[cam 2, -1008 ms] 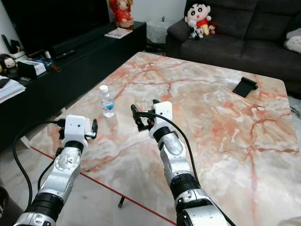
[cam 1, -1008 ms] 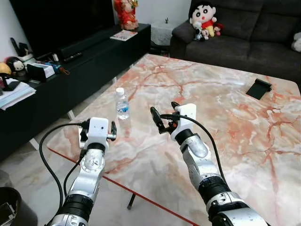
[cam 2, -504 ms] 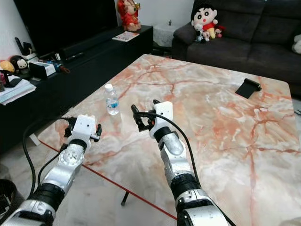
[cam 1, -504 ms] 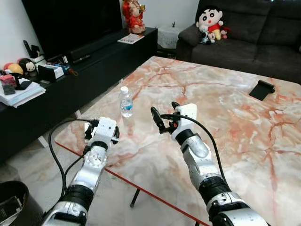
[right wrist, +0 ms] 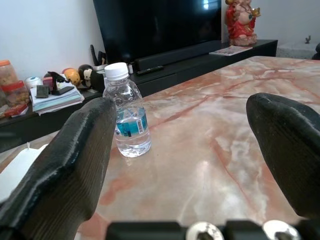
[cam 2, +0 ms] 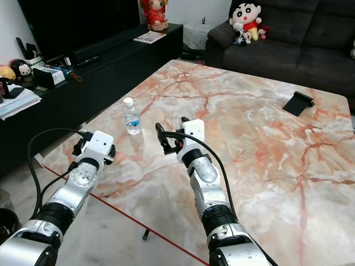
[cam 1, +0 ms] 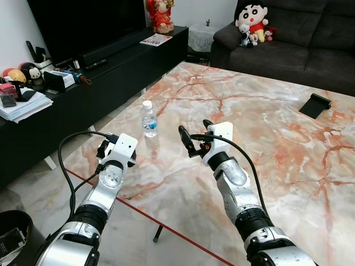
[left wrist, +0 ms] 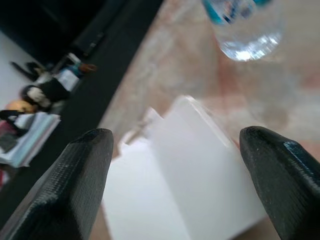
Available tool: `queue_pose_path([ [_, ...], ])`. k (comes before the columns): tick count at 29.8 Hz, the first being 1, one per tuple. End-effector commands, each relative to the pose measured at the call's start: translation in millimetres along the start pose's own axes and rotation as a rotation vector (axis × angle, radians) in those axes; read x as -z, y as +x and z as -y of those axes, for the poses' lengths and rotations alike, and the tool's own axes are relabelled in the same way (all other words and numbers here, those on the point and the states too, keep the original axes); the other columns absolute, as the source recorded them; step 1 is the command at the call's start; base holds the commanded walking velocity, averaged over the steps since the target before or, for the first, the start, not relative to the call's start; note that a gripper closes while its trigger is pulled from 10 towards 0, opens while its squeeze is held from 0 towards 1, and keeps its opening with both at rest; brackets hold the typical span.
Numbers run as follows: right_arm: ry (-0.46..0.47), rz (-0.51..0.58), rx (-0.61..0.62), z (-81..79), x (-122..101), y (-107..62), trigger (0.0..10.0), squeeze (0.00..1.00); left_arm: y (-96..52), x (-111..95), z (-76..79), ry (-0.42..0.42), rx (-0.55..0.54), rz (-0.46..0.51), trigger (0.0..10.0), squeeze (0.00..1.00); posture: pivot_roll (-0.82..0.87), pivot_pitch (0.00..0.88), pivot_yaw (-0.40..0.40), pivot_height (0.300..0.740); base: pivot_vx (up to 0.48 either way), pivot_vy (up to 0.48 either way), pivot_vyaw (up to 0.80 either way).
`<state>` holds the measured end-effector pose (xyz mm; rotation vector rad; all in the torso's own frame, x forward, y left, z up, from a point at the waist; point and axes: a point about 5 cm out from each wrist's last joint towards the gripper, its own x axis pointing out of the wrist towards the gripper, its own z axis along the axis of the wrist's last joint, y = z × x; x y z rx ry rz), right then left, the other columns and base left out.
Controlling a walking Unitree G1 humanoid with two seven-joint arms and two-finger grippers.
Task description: Picking trash to rubbish bin
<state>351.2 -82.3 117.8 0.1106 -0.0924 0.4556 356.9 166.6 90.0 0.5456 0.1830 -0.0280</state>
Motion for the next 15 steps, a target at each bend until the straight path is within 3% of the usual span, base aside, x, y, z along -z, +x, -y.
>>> queue_pose_path([
  [1,0.007,0.012,0.001,-0.7,-3,0.6,10.0,0.0,1.0,2,0.9,0.003,0.018,-0.019,10.0,0.0,0.05,0.0,0.003,0.74,0.0,0.0,0.0],
  [8,0.008,0.012,0.002,-0.7,-3,0.6,10.0,0.0,0.0,6,1.6,0.008,0.025,-0.036,10.0,0.0,0.06,0.0,0.001,0.74,0.0,0.0,0.0],
  [10,0.009,0.012,0.004,-0.4,-4,0.7,10.0,0.0,-2.7,16,3.8,0.017,0.043,-0.067,10.0,0.0,0.06,0.0,0.001,0.74,0.0,0.0,0.0],
  [15,0.009,0.013,0.007,0.1,-4,0.5,10.0,0.0,-1.7,5,3.7,-0.004,0.043,0.018,10.0,0.0,0.06,0.0,0.001,0.74,0.0,0.0,0.0],
])
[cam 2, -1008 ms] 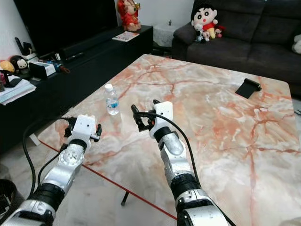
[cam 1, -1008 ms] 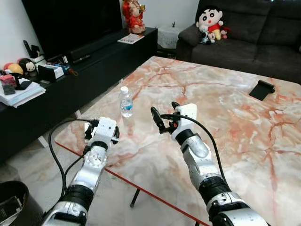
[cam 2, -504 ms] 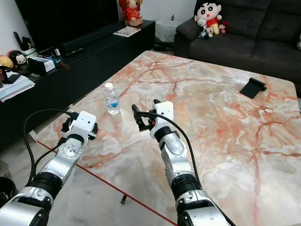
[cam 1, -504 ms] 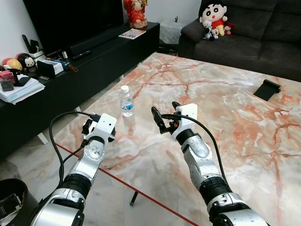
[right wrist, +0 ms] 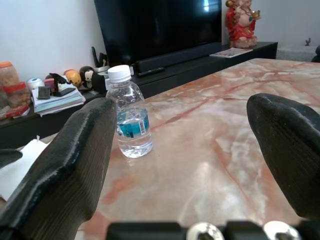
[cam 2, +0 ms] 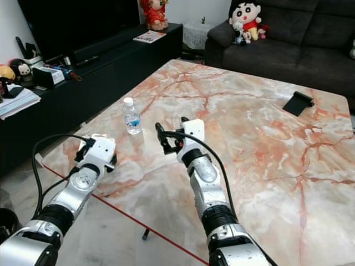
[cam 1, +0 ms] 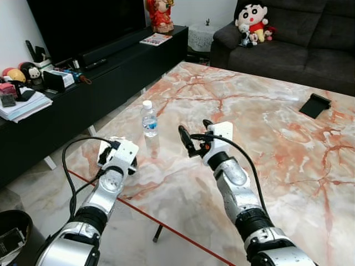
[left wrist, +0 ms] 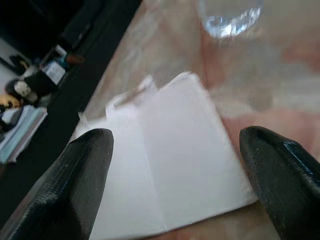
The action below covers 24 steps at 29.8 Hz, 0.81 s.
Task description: Picking trash to rubbish bin
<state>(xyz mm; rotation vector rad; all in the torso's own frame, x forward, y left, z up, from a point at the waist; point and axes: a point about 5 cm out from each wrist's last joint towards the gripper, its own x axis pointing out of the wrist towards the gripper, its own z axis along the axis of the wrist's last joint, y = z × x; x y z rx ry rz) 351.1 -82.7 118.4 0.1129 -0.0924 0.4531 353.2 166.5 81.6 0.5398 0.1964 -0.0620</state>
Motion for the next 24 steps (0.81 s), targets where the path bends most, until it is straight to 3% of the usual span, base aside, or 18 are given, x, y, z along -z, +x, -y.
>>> queue_pose_path([
  [1,0.007,0.013,0.005,0.1,-3,0.7,10.0,0.0,1.1,-6,-1.2,-0.003,0.006,0.034,10.0,0.0,0.06,0.0,0.001,0.74,0.0,0.0,0.0],
  [18,0.011,0.014,0.009,0.0,-3,0.0,10.0,0.0,-0.1,7,10.7,0.125,0.089,-0.044,10.0,0.0,0.06,0.0,0.005,0.74,0.0,0.0,0.0],
  [22,0.01,0.014,0.008,-0.3,-3,-0.1,10.0,0.0,-0.4,10,7.0,0.151,0.063,-0.052,10.0,0.0,0.06,0.0,0.004,0.74,0.0,0.0,0.0],
  [24,0.01,0.014,0.008,-0.3,-3,-0.2,10.0,0.0,-1.4,17,-3.1,0.188,0.003,-0.093,10.0,0.0,0.06,0.0,0.004,0.74,0.0,0.0,0.0],
])
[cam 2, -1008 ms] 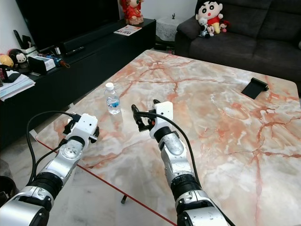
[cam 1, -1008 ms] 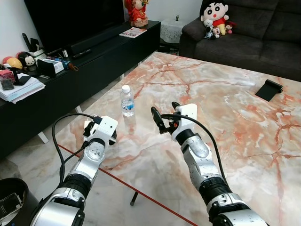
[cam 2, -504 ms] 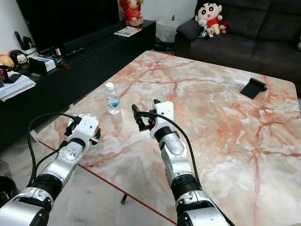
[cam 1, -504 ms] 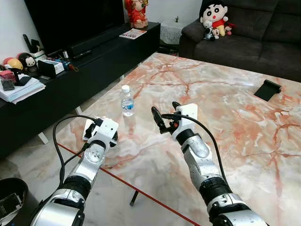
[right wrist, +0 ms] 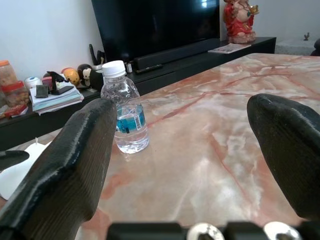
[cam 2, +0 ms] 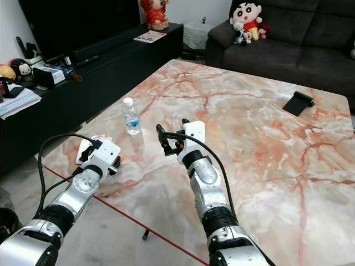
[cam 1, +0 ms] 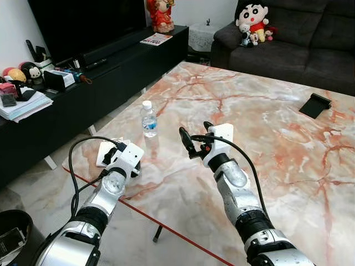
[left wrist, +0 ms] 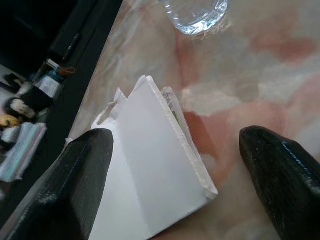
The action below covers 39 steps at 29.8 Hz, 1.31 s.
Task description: Picking trash to rubbish bin
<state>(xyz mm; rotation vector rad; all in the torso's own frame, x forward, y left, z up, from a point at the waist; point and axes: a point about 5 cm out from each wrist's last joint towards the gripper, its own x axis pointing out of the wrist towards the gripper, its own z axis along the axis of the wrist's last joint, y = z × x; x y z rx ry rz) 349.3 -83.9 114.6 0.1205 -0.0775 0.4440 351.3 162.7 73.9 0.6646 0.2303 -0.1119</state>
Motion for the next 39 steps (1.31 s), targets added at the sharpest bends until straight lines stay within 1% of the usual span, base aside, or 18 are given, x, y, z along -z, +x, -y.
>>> queue_pose_path([
  [1,0.0,0.026,-0.002,-1.0,-7,2.2,10.0,0.0,-1.6,15,-10.5,0.061,-0.048,-0.08,10.0,0.0,0.06,0.0,0.004,0.74,0.0,0.0,0.0],
  [2,0.0,0.026,-0.001,-0.6,-7,2.2,10.0,0.0,-2.2,17,-12.8,0.073,-0.063,-0.092,10.0,0.0,0.06,0.0,0.001,0.74,0.0,0.0,0.0],
  [3,0.0,0.025,-0.001,-0.2,-7,2.1,10.0,0.0,-4.7,24,-19.0,0.096,-0.101,-0.125,10.0,0.0,0.06,0.0,0.001,0.74,0.0,0.0,0.0],
  [7,0.0,0.023,-0.002,-0.1,-6,2.1,10.0,0.0,-6.3,29,-21.9,0.102,-0.118,-0.142,10.0,0.0,0.07,0.0,-0.003,0.74,0.0,0.0,0.0],
  [9,0.001,0.022,-0.005,-1.6,-6,2.5,10.0,0.0,-8.6,34,-25.7,0.094,-0.14,-0.163,10.0,0.0,0.07,0.0,-0.003,0.74,0.0,0.0,0.0],
  [15,0.003,0.022,-0.01,-2.4,-6,3.0,10.0,0.0,-9.9,38,-29.3,0.083,-0.173,-0.185,10.0,0.0,0.07,0.0,-0.007,0.74,0.0,0.0,0.0],
  [16,0.003,0.021,-0.01,-2.3,-6,2.9,10.0,0.0,-9.8,38,-28.4,0.081,-0.17,-0.188,9.0,0.0,0.07,0.0,-0.007,0.74,0.0,0.0,0.0],
  [17,0.002,0.019,-0.01,-2.3,-6,2.8,10.0,0.0,-9.6,37,-26.9,0.078,-0.162,-0.185,0.0,0.0,0.07,0.0,-0.007,0.74,0.0,0.0,0.0],
  [22,0.001,0.018,-0.008,-1.6,-6,2.4,10.0,0.0,-9.2,34,-22.8,0.08,-0.155,-0.176,0.0,0.0,0.07,0.0,-0.008,0.74,0.0,0.0,0.0],
  [30,0.004,0.016,-0.004,-2.7,-4,2.0,10.0,0.0,-9.1,28,-15.0,0.087,-0.145,-0.134,0.0,0.0,0.07,0.0,-0.007,0.74,0.0,0.0,0.0],
  [39,0.006,0.017,-0.001,-3.1,-3,1.8,10.0,0.0,-9.6,23,-11.1,0.087,-0.148,-0.091,0.0,0.0,0.07,0.0,-0.003,0.74,0.0,0.0,0.0],
])
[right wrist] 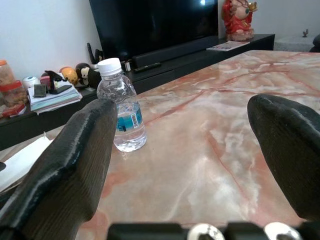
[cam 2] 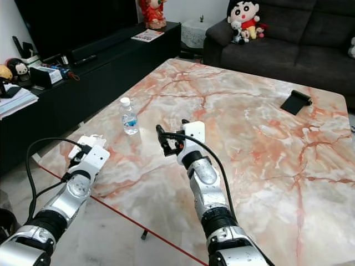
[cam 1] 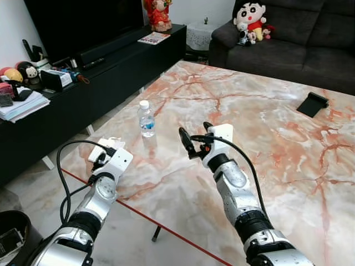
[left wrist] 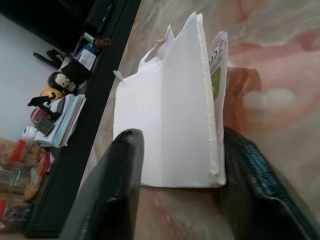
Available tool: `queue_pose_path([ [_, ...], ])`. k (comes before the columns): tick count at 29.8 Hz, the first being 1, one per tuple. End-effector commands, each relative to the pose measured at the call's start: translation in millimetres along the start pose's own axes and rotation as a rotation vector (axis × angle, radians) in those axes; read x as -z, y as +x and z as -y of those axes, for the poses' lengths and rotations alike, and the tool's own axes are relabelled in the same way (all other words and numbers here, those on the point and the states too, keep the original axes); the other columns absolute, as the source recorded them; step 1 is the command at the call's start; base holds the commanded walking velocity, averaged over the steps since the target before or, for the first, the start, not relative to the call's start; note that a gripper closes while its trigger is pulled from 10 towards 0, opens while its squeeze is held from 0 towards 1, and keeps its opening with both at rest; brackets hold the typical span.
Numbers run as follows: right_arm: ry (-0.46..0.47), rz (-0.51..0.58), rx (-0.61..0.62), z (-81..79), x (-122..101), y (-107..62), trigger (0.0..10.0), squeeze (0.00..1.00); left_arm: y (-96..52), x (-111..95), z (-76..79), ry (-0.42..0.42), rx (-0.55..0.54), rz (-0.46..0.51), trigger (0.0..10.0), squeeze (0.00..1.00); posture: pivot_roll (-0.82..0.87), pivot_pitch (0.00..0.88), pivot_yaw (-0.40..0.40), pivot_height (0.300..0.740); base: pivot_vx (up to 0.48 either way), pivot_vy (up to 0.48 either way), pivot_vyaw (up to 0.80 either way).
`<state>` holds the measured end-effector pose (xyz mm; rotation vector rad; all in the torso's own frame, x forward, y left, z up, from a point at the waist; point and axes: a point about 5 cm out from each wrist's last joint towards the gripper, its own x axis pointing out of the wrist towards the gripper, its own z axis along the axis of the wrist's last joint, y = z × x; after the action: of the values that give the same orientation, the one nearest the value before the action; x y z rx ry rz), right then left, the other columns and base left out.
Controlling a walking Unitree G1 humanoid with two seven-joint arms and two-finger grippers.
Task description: Picking trash to rubbish bin
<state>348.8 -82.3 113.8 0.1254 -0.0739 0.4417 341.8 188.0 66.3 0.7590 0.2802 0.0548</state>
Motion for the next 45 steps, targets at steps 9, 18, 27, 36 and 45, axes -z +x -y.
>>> queue_pose_path([
  [9,0.003,0.022,-0.002,-2.4,-5,1.9,10.0,0.0,-2.6,-3,5.9,0.016,0.004,0.029,0.0,0.0,0.07,0.0,0.002,0.74,0.0,0.0,0.0],
  [18,0.005,0.025,-0.004,-3.3,-5,2.4,10.0,0.0,-3.8,-3,3.9,0.012,-0.02,0.042,0.0,0.0,0.07,0.0,0.002,0.74,0.0,0.0,0.0],
  [27,0.006,0.024,-0.006,-4.1,-5,2.5,10.0,0.0,-5.9,-4,5.9,-0.001,-0.027,0.054,0.0,0.0,0.07,0.0,0.004,0.74,0.0,0.0,0.0],
  [36,0.012,0.052,0.002,-3.1,-10,3.5,10.0,0.0,-18.7,-17,-11.1,-0.165,-0.179,0.198,8.9,0.0,0.07,0.0,0.006,0.74,0.0,0.0,0.0],
  [45,0.026,0.125,0.041,2.7,-21,4.0,10.0,0.0,-45.6,-30,-30.1,-0.359,-0.34,0.364,10.0,0.0,0.08,0.0,0.007,0.74,0.0,0.0,0.0],
])
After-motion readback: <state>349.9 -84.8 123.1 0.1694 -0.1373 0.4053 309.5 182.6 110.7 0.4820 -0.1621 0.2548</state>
